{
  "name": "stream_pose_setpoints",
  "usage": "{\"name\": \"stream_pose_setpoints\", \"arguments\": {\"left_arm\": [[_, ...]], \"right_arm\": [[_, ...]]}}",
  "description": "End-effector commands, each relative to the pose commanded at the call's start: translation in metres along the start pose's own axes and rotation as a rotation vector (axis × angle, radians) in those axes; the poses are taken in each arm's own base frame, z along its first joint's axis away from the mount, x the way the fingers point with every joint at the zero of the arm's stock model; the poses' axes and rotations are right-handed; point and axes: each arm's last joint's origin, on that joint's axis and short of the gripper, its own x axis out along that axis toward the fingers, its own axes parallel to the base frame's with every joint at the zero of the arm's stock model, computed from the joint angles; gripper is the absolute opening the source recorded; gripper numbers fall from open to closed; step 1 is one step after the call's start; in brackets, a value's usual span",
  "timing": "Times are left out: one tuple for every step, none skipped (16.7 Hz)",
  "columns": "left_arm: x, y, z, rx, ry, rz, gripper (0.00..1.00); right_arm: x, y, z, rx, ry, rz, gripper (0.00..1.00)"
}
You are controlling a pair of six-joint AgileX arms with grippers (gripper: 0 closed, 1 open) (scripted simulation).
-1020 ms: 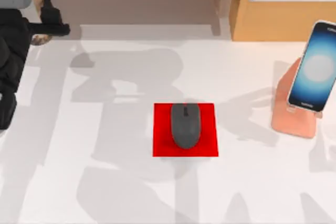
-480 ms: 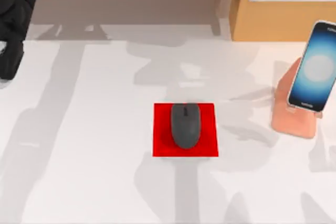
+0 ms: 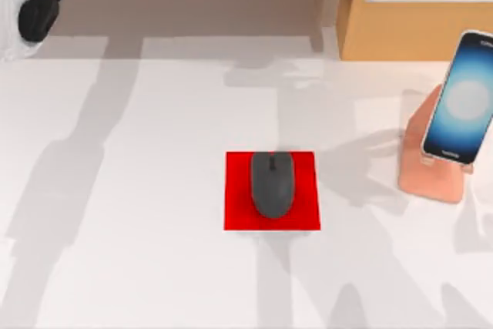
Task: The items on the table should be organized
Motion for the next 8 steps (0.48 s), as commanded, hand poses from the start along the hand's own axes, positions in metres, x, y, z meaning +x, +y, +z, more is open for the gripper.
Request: {"name": "stream_pose_setpoints", "arguments": {"left_arm": [[0.006, -0.001, 0.001, -0.006, 0.029, 0.006, 0.0], [0.01, -0.002, 0.002, -0.012, 0.052, 0.012, 0.0], [0.014, -0.003, 0.004, -0.018, 0.068, 0.017, 0.0], [0.017, -0.003, 0.004, -0.022, 0.079, 0.02, 0.0], [0.018, -0.004, 0.005, -0.024, 0.083, 0.021, 0.0], [0.018, -0.004, 0.005, -0.024, 0.084, 0.021, 0.0], [0.018, -0.004, 0.005, -0.024, 0.084, 0.021, 0.0], [0.018, -0.004, 0.005, -0.024, 0.084, 0.021, 0.0]], "right_arm": [[0.0, 0.0, 0.0, 0.0, 0.0, 0.0, 1.0], [0.0, 0.0, 0.0, 0.0, 0.0, 0.0, 1.0], [0.0, 0.0, 0.0, 0.0, 0.0, 0.0, 1.0], [0.0, 0.0, 0.0, 0.0, 0.0, 0.0, 1.0], [0.0, 0.0, 0.0, 0.0, 0.0, 0.0, 1.0], [0.0, 0.0, 0.0, 0.0, 0.0, 0.0, 1.0], [0.0, 0.0, 0.0, 0.0, 0.0, 0.0, 1.0], [0.0, 0.0, 0.0, 0.0, 0.0, 0.0, 1.0]]}}
